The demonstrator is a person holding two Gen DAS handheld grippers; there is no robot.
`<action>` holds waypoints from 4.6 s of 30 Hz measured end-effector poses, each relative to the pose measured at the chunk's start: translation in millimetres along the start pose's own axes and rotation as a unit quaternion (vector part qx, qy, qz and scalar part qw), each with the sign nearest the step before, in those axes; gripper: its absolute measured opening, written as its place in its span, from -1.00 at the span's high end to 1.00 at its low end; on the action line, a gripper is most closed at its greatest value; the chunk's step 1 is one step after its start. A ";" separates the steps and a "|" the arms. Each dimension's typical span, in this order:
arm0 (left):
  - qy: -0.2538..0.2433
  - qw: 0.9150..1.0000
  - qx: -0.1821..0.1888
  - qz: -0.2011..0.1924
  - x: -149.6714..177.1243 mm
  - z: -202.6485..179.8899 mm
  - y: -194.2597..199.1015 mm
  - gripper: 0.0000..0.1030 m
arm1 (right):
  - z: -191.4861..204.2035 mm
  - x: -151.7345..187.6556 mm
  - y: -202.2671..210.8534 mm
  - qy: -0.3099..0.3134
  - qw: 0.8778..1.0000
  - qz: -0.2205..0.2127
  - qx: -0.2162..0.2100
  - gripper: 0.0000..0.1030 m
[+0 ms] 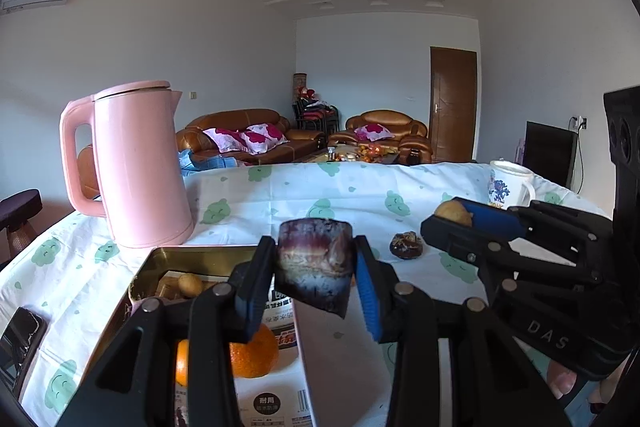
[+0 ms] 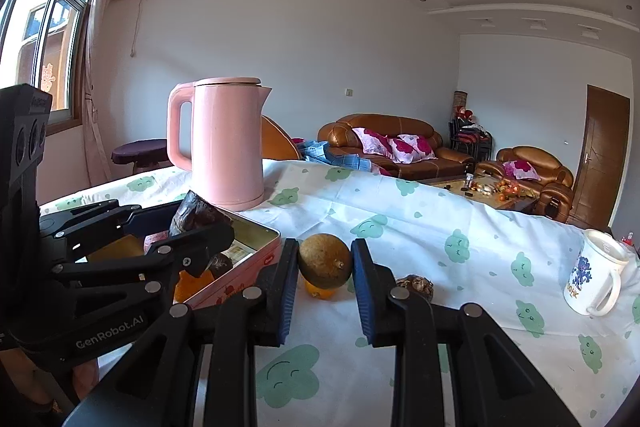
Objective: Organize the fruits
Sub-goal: 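Carry the taro root and brown fruit over the tin box with both grippers, then lower the taro root and brown fruit into the tin box and open both grippers, then move the right gripper to the orange while the left gripper approaches the dark brown fruit, then close the right gripper on the orange while the left gripper grasps the dark brown fruit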
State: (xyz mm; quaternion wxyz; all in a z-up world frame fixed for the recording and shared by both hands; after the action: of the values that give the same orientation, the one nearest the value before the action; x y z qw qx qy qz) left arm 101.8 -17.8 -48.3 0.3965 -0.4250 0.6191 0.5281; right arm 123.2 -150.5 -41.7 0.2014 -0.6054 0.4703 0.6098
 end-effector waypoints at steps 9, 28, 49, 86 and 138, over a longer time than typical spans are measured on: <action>0.012 1.000 -0.023 0.000 -3.4 21.9 3.5 0.21 | 19.0 -6.5 -7.1 0.014 1.000 0.001 -0.017 0.45; 0.045 0.995 -0.087 0.028 -1.7 85.8 5.6 0.21 | 62.5 -17.1 -37.2 0.043 0.997 0.012 -0.064 0.45; 0.054 0.988 -0.105 0.101 11.3 121.3 -3.8 0.21 | 113.3 -11.1 -70.2 0.083 0.984 0.083 -0.131 0.45; 0.036 0.991 -0.113 0.062 -4.2 88.5 -5.9 -0.78 | 41.0 -10.5 -59.7 0.018 0.992 0.093 -0.086 0.03; -0.047 0.979 -0.027 0.194 -11.7 -99.0 -158.0 -0.96 | -174.0 64.9 -76.5 -0.124 0.963 0.217 0.097 0.25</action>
State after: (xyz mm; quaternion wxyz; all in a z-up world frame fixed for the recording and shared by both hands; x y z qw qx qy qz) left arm 250.7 -127.4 -74.6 0.3038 -0.2816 0.6560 0.6310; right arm 269.0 -277.3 -96.7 0.1787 -0.3859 0.6191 0.6602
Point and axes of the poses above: each gripper's, at about its wrist camera, not at the fingertips, and y roughly against the way its jaws point, z to its left, x to its underside, the point moved 3 cm from there along -y, roughly the way its jaws point, and after that the axes turned 7 degrees about y, right-handed, at the moved point
